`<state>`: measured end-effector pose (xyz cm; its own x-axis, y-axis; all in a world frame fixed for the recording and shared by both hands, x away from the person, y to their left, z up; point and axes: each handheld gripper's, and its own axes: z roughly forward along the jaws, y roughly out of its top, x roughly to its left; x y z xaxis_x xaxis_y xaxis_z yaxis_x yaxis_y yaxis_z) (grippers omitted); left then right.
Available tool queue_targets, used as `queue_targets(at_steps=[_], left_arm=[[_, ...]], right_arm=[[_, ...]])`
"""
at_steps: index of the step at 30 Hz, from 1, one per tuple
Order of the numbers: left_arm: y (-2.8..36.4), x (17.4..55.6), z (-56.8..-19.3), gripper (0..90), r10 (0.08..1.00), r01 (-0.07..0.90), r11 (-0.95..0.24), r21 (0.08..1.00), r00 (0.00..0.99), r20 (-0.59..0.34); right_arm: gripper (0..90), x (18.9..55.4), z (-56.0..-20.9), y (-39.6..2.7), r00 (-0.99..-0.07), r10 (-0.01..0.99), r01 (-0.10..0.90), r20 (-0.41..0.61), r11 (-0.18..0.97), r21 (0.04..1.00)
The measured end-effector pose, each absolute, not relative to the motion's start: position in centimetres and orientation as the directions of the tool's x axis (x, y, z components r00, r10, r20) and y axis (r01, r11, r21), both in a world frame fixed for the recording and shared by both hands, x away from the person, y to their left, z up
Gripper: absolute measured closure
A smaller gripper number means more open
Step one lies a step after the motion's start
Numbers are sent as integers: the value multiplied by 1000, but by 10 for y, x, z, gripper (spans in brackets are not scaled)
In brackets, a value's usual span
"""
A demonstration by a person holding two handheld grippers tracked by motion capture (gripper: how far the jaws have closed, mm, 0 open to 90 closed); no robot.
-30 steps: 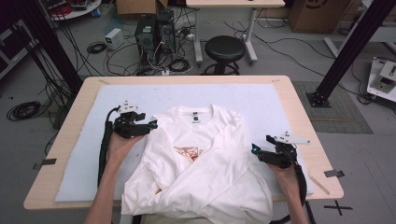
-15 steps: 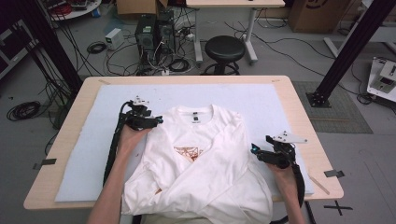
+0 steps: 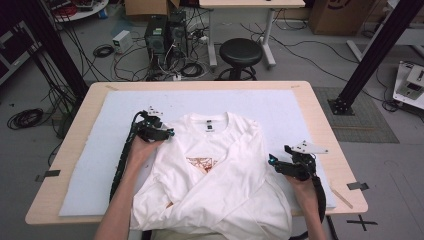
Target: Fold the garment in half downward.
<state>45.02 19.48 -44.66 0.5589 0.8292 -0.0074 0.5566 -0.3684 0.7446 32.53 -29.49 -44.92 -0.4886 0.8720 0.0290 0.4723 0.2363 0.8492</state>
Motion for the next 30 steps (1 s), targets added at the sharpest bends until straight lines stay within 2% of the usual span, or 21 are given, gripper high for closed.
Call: queue_targets(at_steps=[12,20,24,30], left_arm=[[208,451,-447,777,812,556,-326,765,579,-75],[225,452,-449,798,825,587,-212,781,536,-179],[235,453,-452,798,814,603,-122,788,516,-268],[237,456,-454,799,819,627,-104,772,494,-291]], right_arm=[[281,326,-449,-294,-487,873,472,18,245,847],[281,326,-449,-294,-486,874,475,23,242,846],[281,326,-450,-294,-488,872,476,26,240,846],[281,327,-450,-296,-487,872,480,42,227,847]])
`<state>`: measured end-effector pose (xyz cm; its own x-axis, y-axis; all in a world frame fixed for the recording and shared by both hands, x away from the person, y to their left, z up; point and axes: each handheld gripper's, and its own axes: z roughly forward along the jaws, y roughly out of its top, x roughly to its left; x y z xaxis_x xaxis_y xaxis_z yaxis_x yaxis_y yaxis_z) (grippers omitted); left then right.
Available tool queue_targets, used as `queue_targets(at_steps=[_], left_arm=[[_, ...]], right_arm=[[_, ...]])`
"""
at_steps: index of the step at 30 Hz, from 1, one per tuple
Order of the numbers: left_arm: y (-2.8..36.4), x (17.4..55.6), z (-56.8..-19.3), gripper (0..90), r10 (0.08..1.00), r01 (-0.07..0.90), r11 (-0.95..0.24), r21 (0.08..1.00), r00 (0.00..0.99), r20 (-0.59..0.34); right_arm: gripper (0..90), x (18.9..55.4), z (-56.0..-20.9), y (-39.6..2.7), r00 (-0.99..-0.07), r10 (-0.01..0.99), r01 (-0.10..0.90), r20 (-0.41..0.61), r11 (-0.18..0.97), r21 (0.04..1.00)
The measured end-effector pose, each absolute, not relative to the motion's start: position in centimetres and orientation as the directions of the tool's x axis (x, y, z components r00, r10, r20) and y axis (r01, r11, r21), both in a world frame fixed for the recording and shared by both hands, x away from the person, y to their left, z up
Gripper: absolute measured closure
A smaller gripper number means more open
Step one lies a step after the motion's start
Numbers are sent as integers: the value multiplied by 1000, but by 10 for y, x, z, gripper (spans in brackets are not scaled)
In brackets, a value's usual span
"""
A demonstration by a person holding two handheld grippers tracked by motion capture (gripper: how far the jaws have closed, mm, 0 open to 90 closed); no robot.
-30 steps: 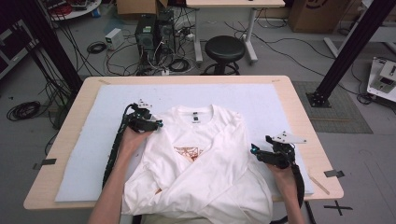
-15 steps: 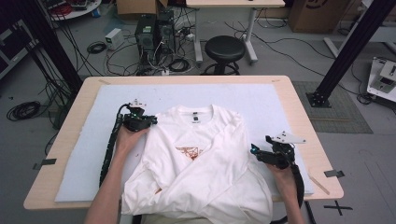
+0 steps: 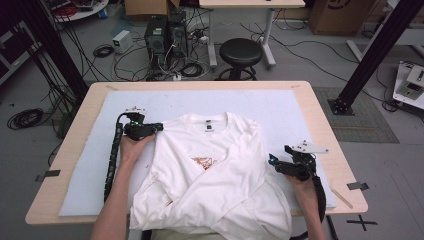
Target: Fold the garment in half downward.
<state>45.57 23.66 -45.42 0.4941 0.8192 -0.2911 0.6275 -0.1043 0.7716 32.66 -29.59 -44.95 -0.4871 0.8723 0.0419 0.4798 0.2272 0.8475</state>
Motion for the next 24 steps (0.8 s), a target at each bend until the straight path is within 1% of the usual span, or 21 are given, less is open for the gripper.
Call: queue_targets(at_steps=[1,3,4,6,11,13,18,22,24], left_arm=[[234,456,-454,798,825,627,-125,769,496,-270],[226,454,-453,795,839,607,-193,771,510,-191],[224,453,-453,792,842,597,-206,775,511,-170],[226,453,-453,790,839,605,-195,772,511,-188],[233,458,-455,790,823,636,-142,759,502,-266],[233,458,-455,791,822,640,-132,757,498,-278],[234,458,-455,804,821,641,-131,756,498,-280],[233,458,-455,805,821,641,-132,756,498,-280],[233,458,-455,805,821,641,-132,756,499,-279]], right_arm=[[281,327,-450,-296,-486,873,481,43,226,847],[281,327,-450,-296,-485,873,485,45,226,845],[281,327,-450,-296,-486,873,484,41,230,844],[281,327,-450,-295,-488,872,487,36,237,841],[281,327,-450,-294,-488,873,486,28,245,839],[281,327,-450,-294,-488,872,488,29,245,838],[281,328,-450,-294,-489,872,490,35,242,837],[282,331,-450,-297,-496,865,512,76,220,830],[322,331,-449,-298,-496,865,506,80,213,836]])
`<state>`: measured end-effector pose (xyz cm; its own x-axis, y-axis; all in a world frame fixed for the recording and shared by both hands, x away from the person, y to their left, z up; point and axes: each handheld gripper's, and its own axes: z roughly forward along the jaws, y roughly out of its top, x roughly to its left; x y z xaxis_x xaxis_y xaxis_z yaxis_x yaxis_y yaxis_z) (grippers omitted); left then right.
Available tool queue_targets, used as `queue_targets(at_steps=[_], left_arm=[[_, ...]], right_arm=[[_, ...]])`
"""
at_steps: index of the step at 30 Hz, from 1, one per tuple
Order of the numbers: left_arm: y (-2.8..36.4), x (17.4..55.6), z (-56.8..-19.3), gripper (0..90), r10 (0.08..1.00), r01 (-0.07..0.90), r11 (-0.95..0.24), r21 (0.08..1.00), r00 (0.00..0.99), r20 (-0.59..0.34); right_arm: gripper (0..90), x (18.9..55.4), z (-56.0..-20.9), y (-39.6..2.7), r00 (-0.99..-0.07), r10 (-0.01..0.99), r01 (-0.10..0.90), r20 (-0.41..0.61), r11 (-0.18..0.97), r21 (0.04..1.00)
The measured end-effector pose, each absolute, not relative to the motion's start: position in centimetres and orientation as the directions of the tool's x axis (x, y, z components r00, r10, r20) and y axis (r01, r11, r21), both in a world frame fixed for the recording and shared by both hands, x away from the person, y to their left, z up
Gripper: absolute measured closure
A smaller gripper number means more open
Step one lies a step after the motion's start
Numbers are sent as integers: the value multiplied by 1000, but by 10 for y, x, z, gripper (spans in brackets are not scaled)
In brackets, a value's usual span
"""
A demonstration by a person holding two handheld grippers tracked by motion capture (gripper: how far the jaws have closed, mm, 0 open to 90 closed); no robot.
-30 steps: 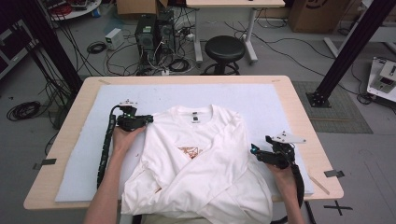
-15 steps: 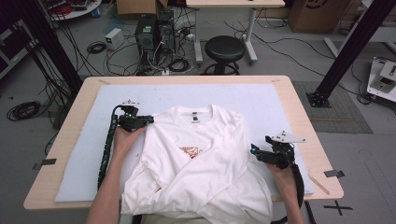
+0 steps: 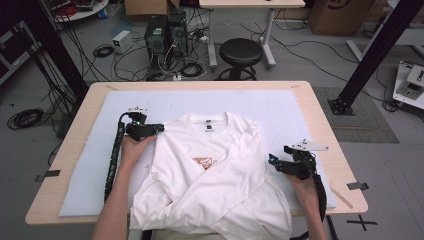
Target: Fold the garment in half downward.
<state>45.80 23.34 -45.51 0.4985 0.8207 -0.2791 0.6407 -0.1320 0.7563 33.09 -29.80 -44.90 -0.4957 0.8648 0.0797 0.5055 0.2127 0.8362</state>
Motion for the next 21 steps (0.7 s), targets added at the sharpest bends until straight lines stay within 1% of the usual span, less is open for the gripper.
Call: queue_targets(at_steps=[3,5,7,10,13,15,18,19,21], left_arm=[[233,458,-455,805,823,638,-139,757,500,-271],[233,458,-455,805,823,638,-138,758,500,-271],[233,458,-455,805,823,638,-139,757,500,-270],[233,458,-455,804,823,638,-138,758,500,-271],[233,458,-455,804,823,637,-140,758,501,-269],[233,458,-455,805,823,637,-142,758,501,-268],[233,458,-455,804,823,636,-142,758,502,-267],[233,458,-455,805,823,636,-142,758,502,-267],[233,458,-455,804,822,637,-142,758,502,-267]], right_arm=[[319,336,-447,-298,-501,863,493,72,216,843],[319,345,-446,-297,-499,862,505,87,208,837],[320,354,-443,-296,-480,873,519,80,210,829],[323,368,-435,-292,-486,870,510,84,205,835],[328,388,-427,-284,-493,865,526,95,209,825],[329,403,-425,-276,-499,863,532,83,229,815],[326,427,-426,-266,-517,850,562,102,246,790],[326,427,-426,-266,-517,850,562,102,246,790],[330,445,-430,-254,-541,835,565,102,271,779]])
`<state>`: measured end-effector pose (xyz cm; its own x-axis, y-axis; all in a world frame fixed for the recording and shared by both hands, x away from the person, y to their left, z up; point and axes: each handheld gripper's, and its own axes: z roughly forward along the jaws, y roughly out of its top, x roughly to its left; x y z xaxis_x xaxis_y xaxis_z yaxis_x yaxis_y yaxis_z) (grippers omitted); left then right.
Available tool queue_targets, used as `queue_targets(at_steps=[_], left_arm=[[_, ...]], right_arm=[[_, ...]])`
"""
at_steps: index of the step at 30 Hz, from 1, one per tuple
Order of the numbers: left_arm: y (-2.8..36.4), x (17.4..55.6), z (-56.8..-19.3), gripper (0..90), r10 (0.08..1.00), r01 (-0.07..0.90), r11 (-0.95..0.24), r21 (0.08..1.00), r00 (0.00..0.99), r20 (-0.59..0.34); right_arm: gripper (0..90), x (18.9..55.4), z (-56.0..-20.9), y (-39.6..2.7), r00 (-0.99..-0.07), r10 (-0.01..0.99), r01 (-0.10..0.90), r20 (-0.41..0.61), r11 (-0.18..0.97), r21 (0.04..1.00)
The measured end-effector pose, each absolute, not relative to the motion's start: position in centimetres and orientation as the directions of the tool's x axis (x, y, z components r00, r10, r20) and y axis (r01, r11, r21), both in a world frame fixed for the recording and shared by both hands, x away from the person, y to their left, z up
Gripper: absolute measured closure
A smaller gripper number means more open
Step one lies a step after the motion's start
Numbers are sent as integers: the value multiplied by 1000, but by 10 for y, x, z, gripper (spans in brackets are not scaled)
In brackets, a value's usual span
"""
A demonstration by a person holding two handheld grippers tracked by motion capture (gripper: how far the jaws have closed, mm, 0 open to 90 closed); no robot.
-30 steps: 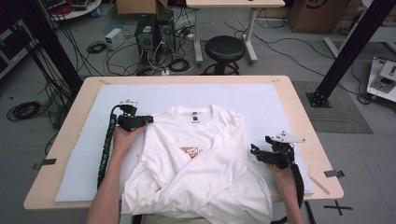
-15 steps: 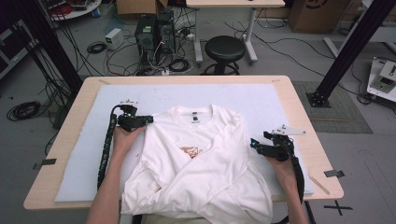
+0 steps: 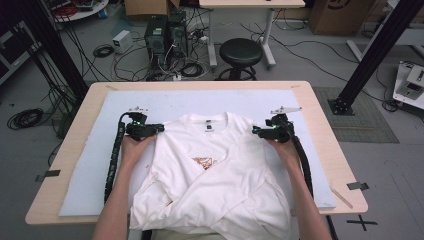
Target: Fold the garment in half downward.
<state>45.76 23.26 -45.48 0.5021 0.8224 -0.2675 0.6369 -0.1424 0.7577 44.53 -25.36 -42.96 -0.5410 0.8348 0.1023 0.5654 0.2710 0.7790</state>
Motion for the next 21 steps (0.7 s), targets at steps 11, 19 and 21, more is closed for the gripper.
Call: queue_targets(at_steps=[11,19,21], left_arm=[[232,457,-455,804,823,636,-143,758,502,-266],[232,457,-455,804,825,633,-147,760,502,-258],[232,457,-455,804,824,634,-147,760,503,-260]], right_arm=[[401,468,-451,-240,-553,831,588,69,330,739],[525,468,-451,-244,-535,842,593,71,315,741],[580,469,-451,-246,-532,844,593,70,312,742]])
